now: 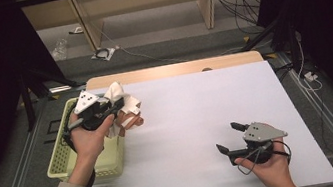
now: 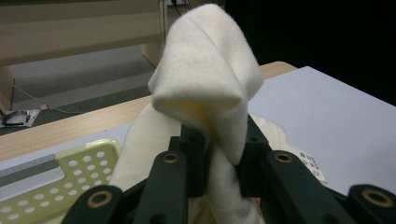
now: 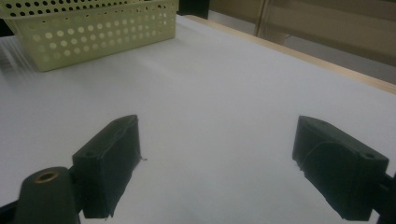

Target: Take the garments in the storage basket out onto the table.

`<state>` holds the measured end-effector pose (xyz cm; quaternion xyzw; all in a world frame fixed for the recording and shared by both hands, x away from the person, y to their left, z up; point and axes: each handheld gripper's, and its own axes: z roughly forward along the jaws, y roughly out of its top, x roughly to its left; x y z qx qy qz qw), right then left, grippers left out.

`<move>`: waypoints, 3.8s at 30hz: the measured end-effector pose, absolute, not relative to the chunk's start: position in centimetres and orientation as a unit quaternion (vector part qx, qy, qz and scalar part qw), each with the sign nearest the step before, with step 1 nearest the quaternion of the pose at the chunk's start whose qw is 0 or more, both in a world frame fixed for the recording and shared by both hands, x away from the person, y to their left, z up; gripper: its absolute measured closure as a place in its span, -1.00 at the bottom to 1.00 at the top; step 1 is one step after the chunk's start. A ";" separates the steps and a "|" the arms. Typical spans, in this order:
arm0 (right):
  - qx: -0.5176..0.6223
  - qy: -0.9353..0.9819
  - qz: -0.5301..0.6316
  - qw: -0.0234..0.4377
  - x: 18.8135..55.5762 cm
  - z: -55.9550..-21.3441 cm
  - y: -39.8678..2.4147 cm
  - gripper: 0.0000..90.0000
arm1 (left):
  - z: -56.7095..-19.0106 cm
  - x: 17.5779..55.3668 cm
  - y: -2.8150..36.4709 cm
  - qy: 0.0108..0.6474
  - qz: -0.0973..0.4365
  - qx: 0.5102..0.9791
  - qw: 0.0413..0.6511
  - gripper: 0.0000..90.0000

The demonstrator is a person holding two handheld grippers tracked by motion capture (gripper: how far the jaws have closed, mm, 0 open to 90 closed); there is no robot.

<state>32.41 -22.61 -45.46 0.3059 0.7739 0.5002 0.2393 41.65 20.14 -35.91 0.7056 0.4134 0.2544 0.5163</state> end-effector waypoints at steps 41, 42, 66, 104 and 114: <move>0.306 0.774 0.501 0.239 32.4 -45.5 -22.6 -0.63 | -36.2 41.0 18.2 0.391 0.246 0.722 0.514 0.69; 0.306 0.774 0.501 0.238 32.4 -45.5 -22.6 -0.63 | -36.2 41.0 18.2 0.390 0.246 0.723 0.514 0.69; 0.307 0.776 0.497 0.238 32.4 -45.4 -22.6 -0.63 | -36.2 40.6 17.2 0.379 0.242 0.729 0.517 0.69; 0.306 0.776 0.497 0.238 32.4 -45.4 -22.6 -0.63 | -36.7 40.0 15.7 0.361 0.234 0.744 0.512 0.69; 0.307 0.776 0.497 0.238 32.4 -45.4 -22.6 -0.63 | -36.8 39.9 15.2 0.357 0.232 0.746 0.511 0.69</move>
